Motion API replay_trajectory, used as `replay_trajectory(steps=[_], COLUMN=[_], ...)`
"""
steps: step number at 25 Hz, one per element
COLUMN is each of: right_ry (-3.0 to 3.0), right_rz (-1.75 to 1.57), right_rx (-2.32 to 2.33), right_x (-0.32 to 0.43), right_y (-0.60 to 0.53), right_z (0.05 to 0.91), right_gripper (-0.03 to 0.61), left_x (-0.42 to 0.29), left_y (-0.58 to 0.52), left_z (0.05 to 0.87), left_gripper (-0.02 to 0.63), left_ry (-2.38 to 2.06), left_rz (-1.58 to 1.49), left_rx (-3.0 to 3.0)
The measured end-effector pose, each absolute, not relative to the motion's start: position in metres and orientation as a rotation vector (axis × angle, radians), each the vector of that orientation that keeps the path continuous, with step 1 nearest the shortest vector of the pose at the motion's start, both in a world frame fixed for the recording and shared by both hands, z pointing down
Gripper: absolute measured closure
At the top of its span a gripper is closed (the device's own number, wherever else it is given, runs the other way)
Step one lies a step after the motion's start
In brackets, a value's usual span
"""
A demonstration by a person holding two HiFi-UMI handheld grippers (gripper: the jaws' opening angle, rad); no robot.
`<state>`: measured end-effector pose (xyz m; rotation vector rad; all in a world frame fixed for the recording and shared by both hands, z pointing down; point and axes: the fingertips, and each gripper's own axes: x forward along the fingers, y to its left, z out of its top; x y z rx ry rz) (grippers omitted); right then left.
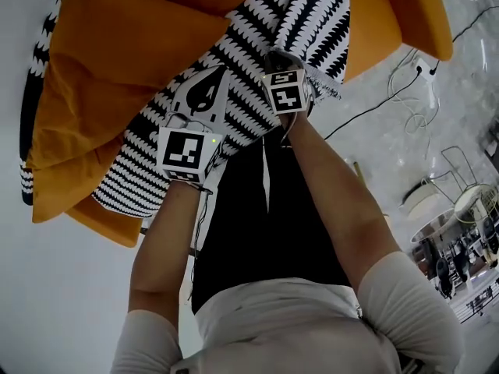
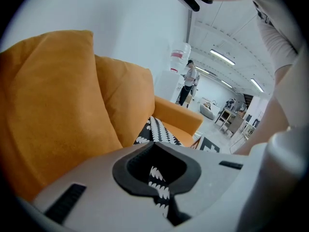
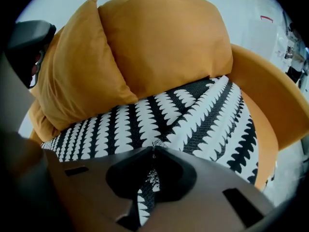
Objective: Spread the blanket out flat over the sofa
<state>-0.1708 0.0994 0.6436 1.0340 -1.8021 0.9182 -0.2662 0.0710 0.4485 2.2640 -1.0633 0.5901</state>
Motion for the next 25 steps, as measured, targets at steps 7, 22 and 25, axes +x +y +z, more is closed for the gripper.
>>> replay_trajectory(steps=[7,22,25], right_ry=[-1.807,-1.836,-1.849], right_rz=[0.909,0.924,0.939], right_rx=[1.142,1.355,1.378], right_x=[-0.155,-0.007,0.031], right_y=[0.09,0.112,0.11], right_z=[0.572,0.497,0.492], right_gripper=[0.543,0.543,0.543], left_x=[-0.259,-0.145,-0.108], left_y=[0.066,0.086,0.08], left_z=[0.386,0.365,0.36], left_gripper=[0.604,0.604,0.604], left_ry=[-1.014,-0.944,-0.933], left_rz=[0.584,0.583,0.595], left_rx=[2.35,2.416,2.43])
